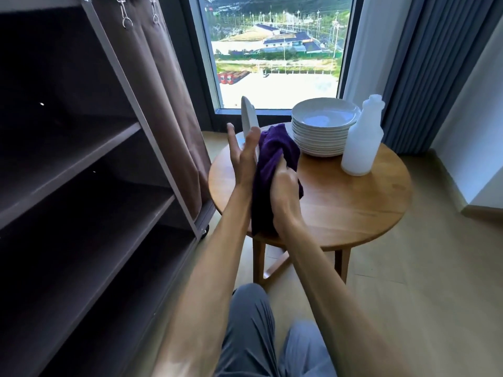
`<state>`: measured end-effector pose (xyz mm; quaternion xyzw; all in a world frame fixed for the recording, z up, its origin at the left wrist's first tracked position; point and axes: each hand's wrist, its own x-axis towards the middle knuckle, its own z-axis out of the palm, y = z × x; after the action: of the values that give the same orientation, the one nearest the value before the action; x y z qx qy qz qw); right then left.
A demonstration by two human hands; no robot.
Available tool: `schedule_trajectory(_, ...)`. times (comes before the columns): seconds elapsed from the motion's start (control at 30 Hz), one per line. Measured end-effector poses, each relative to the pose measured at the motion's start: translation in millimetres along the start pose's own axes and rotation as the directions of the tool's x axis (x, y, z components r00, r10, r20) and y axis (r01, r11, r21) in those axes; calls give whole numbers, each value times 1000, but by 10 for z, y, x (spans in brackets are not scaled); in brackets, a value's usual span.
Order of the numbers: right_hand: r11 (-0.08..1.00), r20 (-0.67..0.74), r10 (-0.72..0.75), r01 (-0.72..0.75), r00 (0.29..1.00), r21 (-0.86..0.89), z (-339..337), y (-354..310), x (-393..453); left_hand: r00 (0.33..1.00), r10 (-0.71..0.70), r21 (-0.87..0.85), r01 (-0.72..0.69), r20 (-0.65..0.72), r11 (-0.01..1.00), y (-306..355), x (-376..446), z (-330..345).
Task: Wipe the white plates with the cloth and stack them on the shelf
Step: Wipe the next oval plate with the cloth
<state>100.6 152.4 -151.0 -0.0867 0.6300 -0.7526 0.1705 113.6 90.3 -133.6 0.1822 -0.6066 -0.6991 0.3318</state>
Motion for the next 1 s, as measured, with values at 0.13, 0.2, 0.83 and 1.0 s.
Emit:
schedule_trajectory(0.13, 967, 15, -247, 247, 969, -57, -51, -188, -84, 988, -134, -102, 141, 72, 985, -263, -72, -117)
schedule_trajectory(0.2, 957, 74, -281, 286, 957, -56, -56, -280, -25, 983, -165, -356, 181, 76, 917, -157, -53, -27)
schedule_trajectory(0.83, 905, 300, -24, 148, 954, -398, -180, -293, 500, 993, 15, -747, 75, 114, 661, -14, -3, 144)
schedule_trajectory(1.0, 897, 430, -117, 281, 895, -341, -307, -203, 329, 989, -77, -741, 147, 128, 656, 42, 118, 27)
